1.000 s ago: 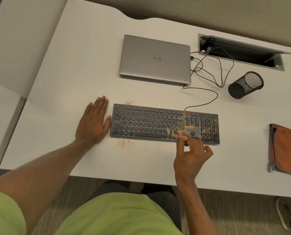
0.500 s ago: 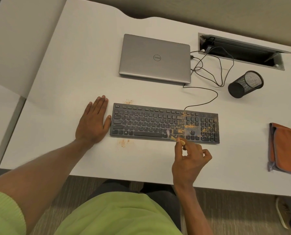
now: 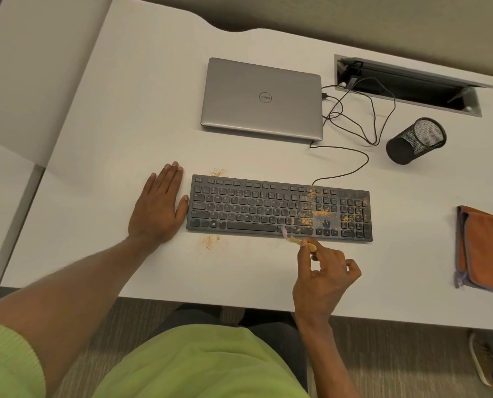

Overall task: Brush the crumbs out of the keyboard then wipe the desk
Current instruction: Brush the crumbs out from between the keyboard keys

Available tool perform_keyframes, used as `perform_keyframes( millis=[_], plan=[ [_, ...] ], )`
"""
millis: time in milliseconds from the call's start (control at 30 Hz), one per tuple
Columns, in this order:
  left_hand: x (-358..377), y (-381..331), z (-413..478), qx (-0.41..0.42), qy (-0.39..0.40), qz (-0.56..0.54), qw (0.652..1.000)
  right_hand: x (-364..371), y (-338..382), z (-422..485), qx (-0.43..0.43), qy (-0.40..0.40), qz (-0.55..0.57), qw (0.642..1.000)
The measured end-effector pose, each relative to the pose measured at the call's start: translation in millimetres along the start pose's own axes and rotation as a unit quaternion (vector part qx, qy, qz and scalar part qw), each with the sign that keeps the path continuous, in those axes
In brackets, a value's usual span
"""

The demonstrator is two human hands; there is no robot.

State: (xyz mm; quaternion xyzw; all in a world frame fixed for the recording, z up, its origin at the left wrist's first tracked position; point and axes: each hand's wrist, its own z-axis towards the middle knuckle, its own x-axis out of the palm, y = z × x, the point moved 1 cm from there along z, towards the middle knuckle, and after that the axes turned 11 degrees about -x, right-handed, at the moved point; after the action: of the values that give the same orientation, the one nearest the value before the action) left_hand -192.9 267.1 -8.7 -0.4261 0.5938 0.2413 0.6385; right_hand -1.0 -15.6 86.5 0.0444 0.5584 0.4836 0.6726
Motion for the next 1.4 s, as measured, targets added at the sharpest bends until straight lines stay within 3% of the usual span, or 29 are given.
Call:
perform_keyframes(
  millis=[167, 400, 567, 700, 1033, 1233, 1400],
  plan=[
    [0, 0, -1, -0.002, 0.005, 0.001, 1.000, -4, 4, 7, 0.003, -0.024, 0.017, 1.000],
    [-2, -1, 0, -0.003, 0.001, -0.004, 1.000, -10, 0, -6, -0.016, 0.011, 0.007, 1.000],
    [-1, 0, 0, -0.001, 0.001, -0.005, 1.000, -16, 5, -5, -0.130, 0.073, 0.014, 0.989],
    [-2, -1, 0, 0.001, 0.000, -0.007, 1.000, -9, 8, -1, -0.163, 0.123, 0.022, 0.979],
    [-2, -1, 0, 0.001, -0.002, -0.009, 1.000, -41, -32, 16, -0.125, 0.095, -0.071, 0.985],
    [-2, -1, -1, 0.003, -0.006, -0.008, 1.000, -30, -10, 16, -0.179, 0.140, 0.014, 0.974],
    [-1, -1, -1, 0.001, -0.003, -0.007, 1.000, -33, -27, 20, -0.158, 0.141, -0.028, 0.977]
  ],
)
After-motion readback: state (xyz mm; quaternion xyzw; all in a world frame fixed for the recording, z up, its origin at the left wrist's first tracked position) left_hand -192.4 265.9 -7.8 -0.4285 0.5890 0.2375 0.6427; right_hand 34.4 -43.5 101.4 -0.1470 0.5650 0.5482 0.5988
